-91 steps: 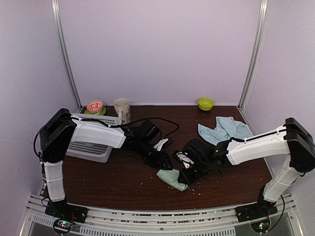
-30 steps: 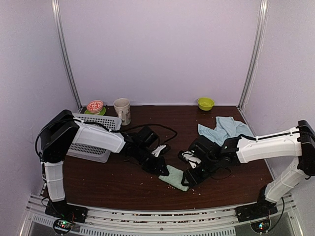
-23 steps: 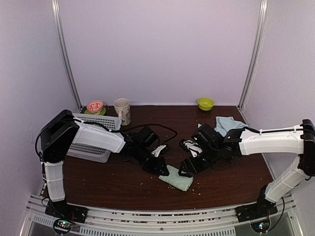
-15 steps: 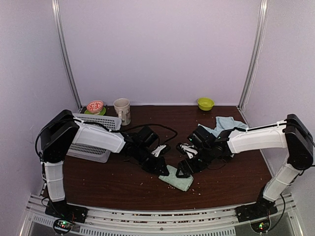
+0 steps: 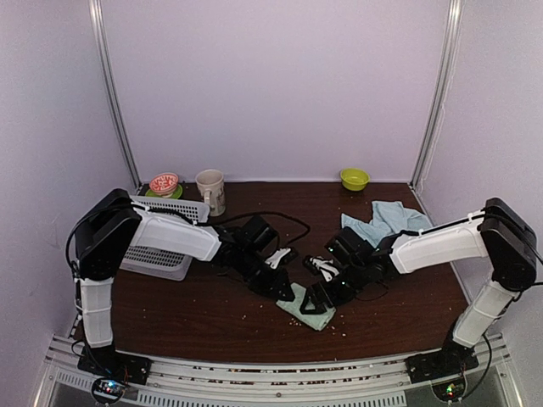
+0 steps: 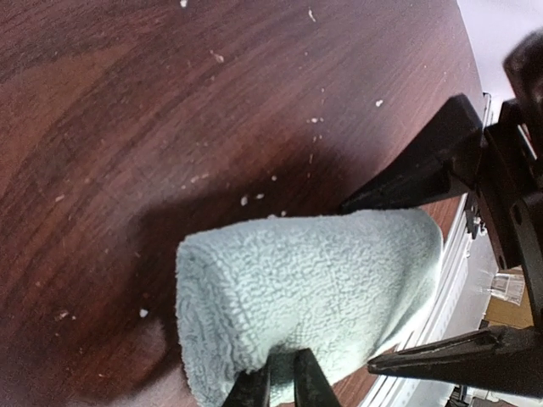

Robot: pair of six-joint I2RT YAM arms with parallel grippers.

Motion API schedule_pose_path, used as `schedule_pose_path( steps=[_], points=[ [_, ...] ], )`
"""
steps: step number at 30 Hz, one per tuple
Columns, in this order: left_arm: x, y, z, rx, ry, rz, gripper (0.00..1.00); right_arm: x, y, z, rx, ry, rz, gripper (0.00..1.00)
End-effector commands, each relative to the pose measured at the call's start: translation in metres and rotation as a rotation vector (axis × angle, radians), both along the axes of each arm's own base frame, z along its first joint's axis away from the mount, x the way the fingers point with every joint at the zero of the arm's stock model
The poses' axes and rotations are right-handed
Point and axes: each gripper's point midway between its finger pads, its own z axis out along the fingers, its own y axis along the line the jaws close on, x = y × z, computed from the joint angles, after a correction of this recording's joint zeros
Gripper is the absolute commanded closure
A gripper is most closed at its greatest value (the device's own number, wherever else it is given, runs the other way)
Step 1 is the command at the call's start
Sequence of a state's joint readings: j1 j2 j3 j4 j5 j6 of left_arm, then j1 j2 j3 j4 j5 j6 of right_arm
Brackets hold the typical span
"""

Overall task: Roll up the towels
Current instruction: Smooth out the towel at the center of the board.

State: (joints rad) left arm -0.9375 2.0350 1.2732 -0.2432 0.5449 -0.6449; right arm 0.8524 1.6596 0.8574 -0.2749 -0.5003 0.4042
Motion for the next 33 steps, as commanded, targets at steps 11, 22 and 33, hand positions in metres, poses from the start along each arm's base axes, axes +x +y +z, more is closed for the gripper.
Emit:
schedule_pose_path(
  steps=[11,22,33],
  points=[
    [0.029,-0.004,-0.039,0.137,-0.011,0.026,0.88,-0.028,-0.002,0.004,0.098,0.117,-0.253,0.24],
    [0.040,-0.011,-0.036,0.123,-0.021,0.036,0.88,-0.018,-0.010,0.021,0.073,0.041,-0.320,0.23],
    [0.042,-0.005,-0.010,0.122,-0.057,0.055,0.73,-0.002,-0.016,0.043,0.109,-0.048,-0.374,0.23]
  ],
)
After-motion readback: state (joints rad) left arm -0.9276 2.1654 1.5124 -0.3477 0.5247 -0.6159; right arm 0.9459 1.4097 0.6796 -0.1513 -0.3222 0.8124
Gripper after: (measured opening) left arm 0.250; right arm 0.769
